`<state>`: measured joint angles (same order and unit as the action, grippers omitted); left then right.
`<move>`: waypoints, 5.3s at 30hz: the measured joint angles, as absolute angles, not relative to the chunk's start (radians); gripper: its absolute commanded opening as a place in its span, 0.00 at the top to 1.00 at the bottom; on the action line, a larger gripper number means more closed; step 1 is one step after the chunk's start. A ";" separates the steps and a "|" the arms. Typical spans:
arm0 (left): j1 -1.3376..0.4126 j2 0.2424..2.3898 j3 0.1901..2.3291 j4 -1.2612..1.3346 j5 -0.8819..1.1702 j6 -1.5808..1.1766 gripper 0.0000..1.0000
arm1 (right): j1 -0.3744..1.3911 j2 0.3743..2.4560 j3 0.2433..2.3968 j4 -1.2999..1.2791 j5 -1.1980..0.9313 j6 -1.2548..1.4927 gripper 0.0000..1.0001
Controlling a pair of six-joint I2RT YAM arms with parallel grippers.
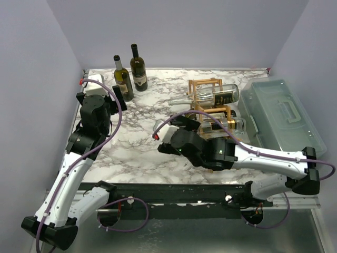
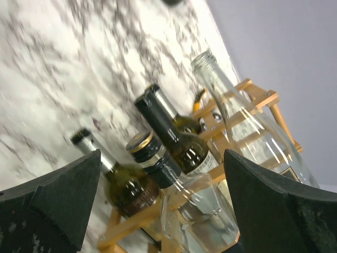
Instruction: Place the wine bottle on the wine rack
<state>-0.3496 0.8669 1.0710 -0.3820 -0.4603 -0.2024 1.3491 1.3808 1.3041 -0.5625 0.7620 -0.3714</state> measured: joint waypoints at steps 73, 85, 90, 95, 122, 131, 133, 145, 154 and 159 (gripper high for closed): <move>-0.066 1.944 1.894 -0.436 -0.196 -0.184 1.00 | 0.921 1.177 1.281 -0.226 0.312 0.052 0.00; -0.068 1.652 1.601 -0.525 -0.212 -0.305 1.00 | 0.921 1.221 1.295 -0.227 0.268 0.064 0.00; -0.068 1.551 1.531 -0.535 -0.150 -0.310 1.00 | 0.921 1.267 1.323 -0.222 0.225 0.081 0.00; -0.084 1.473 1.503 -0.537 -0.083 -0.284 1.00 | 0.921 1.314 1.351 -0.199 0.167 0.086 0.00; -0.265 1.321 1.477 -0.517 0.132 -0.167 1.00 | 0.840 1.766 1.579 0.020 -0.258 -0.089 0.00; -0.275 1.299 1.477 -0.520 0.141 -0.165 1.00 | 0.839 1.823 1.579 0.132 -0.308 -0.177 0.00; -0.278 1.296 1.477 -0.520 0.149 -0.166 1.00 | 0.838 1.839 1.579 0.175 -0.317 -0.179 0.00; -0.284 1.286 1.477 -0.520 0.167 -0.167 1.00 | 0.838 1.912 1.581 0.247 -0.323 -0.229 0.25; -0.284 1.277 1.481 -0.516 0.168 -0.168 0.15 | 0.838 1.926 1.588 0.263 -0.294 -0.268 1.00; -0.260 1.260 1.512 -0.517 0.058 -0.160 0.02 | 0.833 2.001 1.712 0.223 -0.251 -0.323 1.00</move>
